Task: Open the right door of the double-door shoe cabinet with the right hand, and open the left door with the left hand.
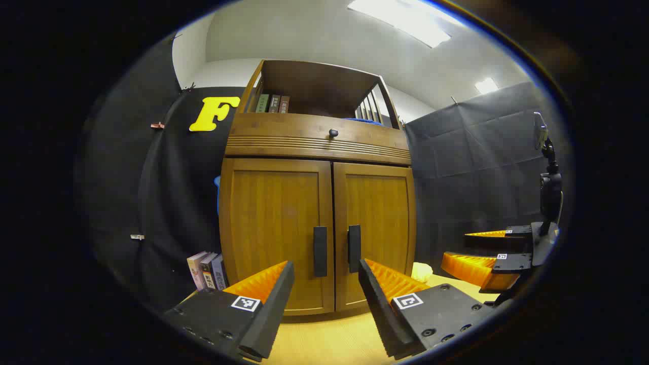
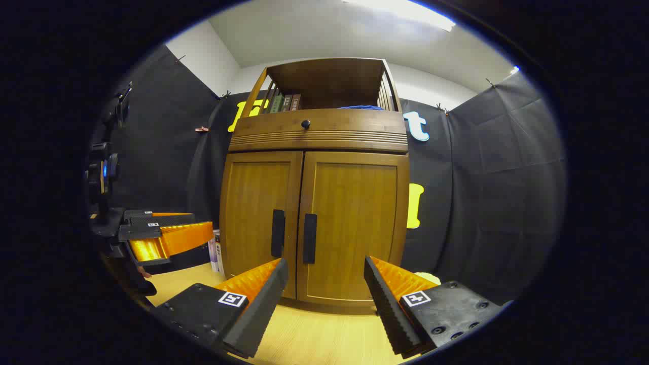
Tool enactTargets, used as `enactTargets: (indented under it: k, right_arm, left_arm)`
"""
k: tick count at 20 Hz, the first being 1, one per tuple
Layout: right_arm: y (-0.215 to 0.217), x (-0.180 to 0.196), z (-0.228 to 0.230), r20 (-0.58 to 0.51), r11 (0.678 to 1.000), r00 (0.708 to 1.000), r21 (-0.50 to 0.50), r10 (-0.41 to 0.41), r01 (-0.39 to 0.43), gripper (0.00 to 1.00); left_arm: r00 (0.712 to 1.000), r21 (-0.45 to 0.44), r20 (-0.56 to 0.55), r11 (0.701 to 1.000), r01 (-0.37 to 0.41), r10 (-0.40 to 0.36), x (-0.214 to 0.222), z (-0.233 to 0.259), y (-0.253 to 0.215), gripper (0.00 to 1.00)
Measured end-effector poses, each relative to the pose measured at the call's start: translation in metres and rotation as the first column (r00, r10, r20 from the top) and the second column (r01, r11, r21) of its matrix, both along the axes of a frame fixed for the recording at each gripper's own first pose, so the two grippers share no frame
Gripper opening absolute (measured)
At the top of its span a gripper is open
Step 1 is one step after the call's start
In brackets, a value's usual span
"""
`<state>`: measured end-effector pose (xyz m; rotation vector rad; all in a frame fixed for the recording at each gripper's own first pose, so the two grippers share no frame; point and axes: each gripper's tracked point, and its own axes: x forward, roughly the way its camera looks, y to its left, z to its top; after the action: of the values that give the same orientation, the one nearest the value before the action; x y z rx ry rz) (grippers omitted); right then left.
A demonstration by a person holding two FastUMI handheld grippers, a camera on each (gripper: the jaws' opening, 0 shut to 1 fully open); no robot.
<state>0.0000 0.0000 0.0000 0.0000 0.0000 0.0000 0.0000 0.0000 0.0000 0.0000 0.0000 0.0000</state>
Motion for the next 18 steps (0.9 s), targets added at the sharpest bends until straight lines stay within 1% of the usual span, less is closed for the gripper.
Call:
enactTargets:
  k: [1,7,15,18]
  right_arm:
    - [-0.001,0.0,0.0,-0.002,1.0,1.0,0.009,0.003,-0.003,0.95]
    - [-0.004,0.005,0.009,0.015,0.999,1.0,0.05,0.0,0.0,0.95]
    - [0.004,0.008,0.004,-0.008,0.999,1.0,0.046,0.019,-0.019,0.95]
    - [0.008,0.008,0.006,-0.003,0.999,1.0,0.038,0.024,-0.024,0.96]
  left_arm:
    - [1.0,0.001,0.001,1.0,-0.001,0.001,0.002,0.001,0.0,0.8]
    - [1.0,0.007,0.002,1.0,-0.016,0.016,0.004,-0.002,0.004,0.8]
    - [1.0,0.002,0.0,1.0,-0.004,0.004,0.007,-0.005,0.005,0.8]
    - [1.0,0.006,0.004,1.0,-0.01,0.01,0.007,-0.007,0.008,0.82]
